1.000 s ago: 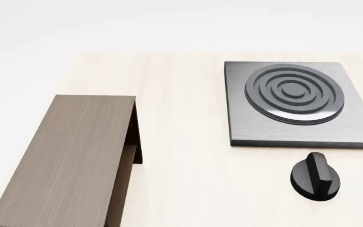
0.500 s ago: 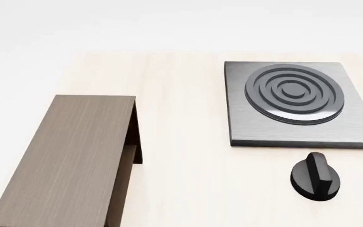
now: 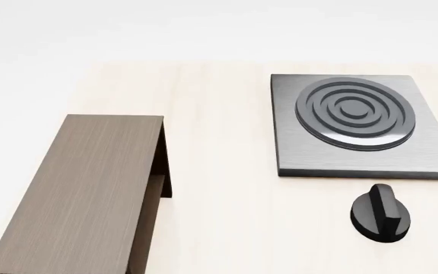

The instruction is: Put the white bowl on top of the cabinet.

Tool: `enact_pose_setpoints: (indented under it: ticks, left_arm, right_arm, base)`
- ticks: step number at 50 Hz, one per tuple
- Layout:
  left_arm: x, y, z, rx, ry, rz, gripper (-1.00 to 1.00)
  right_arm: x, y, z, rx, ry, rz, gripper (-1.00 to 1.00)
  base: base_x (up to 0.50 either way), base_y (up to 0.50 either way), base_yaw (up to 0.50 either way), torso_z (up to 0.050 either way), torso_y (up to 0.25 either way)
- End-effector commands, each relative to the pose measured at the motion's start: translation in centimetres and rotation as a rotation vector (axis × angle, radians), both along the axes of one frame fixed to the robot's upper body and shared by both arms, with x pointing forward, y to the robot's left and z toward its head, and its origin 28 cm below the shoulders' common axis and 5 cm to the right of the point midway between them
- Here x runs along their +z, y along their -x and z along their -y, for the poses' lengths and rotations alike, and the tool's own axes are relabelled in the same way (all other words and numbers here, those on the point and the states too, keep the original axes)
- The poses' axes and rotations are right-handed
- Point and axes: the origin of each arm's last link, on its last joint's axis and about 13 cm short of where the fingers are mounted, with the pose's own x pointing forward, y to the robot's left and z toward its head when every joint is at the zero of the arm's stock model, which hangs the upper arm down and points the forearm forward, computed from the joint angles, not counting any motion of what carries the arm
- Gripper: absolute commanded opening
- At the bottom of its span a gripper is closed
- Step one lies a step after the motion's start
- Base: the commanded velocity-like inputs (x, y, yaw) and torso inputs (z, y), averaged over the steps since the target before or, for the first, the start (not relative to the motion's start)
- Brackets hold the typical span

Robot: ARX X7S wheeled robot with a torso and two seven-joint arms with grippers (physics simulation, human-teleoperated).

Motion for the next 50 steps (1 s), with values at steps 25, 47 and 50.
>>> enact_pose_setpoints:
  ticks: [25, 47, 50]
  left_arm:
    - [0.2, 0.1, 0.0, 0.003, 0.001, -0.001, 1.0]
    - [0.2, 0.1, 0.1, 0.0, 0.0, -0.004, 1.0]
    - [0.1, 0.0, 0.1, -0.004, -0.001, -0.005, 1.0]
  right_arm:
    - [-2.5, -1.5, 0.6, -0.008, -0.081, -0.029, 1.0]
    - [-3.4, -2.0, 0.9, -0.011, -0.118, -0.039, 1.0]
    - [-3.9, -2.0, 1.0, -0.013, -0.132, -0.043, 1.0]
  base:
    - [0.0, 0.0, 0.0, 0.0, 0.0]
    - [0.0, 0.0, 0.0, 0.0, 0.0]
    - [0.0, 0.0, 0.0, 0.0, 0.0]
